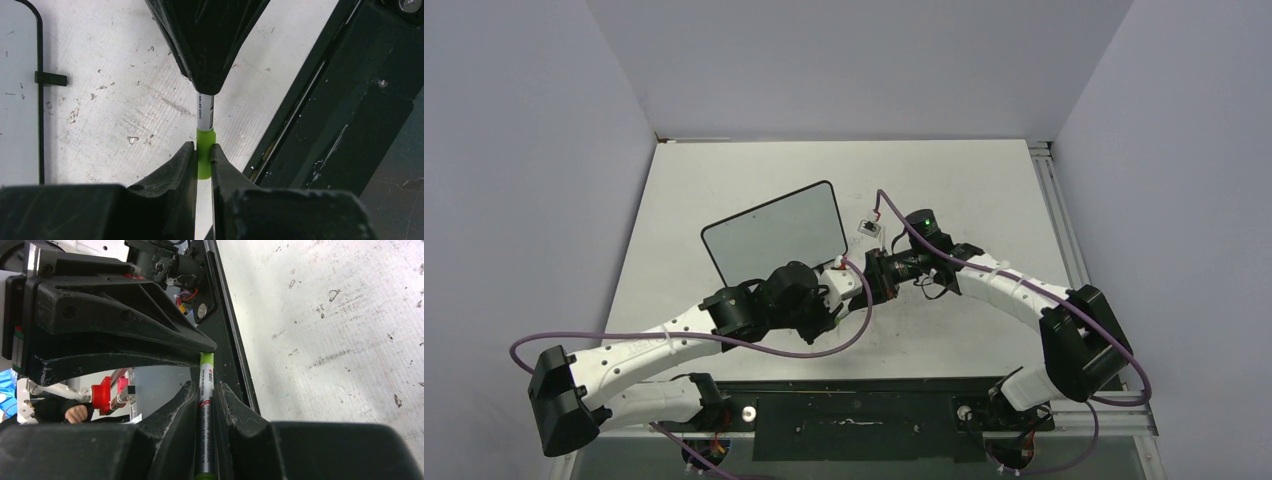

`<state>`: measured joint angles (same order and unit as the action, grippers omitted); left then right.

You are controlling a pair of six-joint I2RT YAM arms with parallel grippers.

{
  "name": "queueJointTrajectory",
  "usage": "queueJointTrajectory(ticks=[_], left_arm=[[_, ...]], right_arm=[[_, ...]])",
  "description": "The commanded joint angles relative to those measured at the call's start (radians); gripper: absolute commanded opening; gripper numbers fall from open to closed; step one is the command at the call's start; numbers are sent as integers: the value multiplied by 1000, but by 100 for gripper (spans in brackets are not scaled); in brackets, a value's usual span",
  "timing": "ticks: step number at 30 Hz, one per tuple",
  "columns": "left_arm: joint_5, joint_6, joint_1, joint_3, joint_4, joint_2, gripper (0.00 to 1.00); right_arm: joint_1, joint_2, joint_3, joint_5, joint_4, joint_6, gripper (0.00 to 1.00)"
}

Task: Write a sentence on the whiteboard
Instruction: Pass from the left arm to the right, then open the pen cap from the whiteboard marker.

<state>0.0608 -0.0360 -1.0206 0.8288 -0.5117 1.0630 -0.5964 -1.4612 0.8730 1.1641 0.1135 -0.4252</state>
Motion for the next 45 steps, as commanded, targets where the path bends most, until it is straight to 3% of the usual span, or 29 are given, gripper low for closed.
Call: queueJointTrajectory(ticks=[1,3,5,7,9,14,20,24,27,32,35,39,42,45], left_arm=[[-36,1,-5,7,35,-24,0],[-52,-13,-3,12,32,-29,5],[-84,-32,4,18,31,-42,28],[-77,-56,24,18,43,-64,58],[-37,-96,71,19,70,-109,74],[173,-345,216,1,338,-218,88],[349,-706,361,-114,753,-259,91],[409,-849,428,-162,878,-246,91],[463,-909,461,-179,925,-239,92],[536,-1027,476,-208,1052,-215,87],[549,-1094,477,-233,1150,-201,79],[536,-1091,478,-232,1134,-194,64],[537,-1088,478,-235,1124,-199,55],[541,-1075,478,-231,1092,-210,56]], right_arm=[[-4,55,-6,34,-51,5,7],[-3,59,-5,26,-47,9,5],[-3,73,-4,-3,-50,8,5],[3,94,-3,-45,-74,-9,5],[17,128,-8,-106,-120,-51,5],[97,237,-65,-172,-374,-218,5],[181,268,-138,-141,-884,-538,5],[181,201,-140,-109,-1226,-791,5],[180,164,-128,-85,-1354,-883,5],[153,160,-125,-68,-1318,-857,5],[107,181,-107,-76,-1157,-737,5],[78,207,-74,-97,-949,-582,5],[76,212,-67,-102,-928,-562,5],[76,209,-68,-109,-938,-568,5]])
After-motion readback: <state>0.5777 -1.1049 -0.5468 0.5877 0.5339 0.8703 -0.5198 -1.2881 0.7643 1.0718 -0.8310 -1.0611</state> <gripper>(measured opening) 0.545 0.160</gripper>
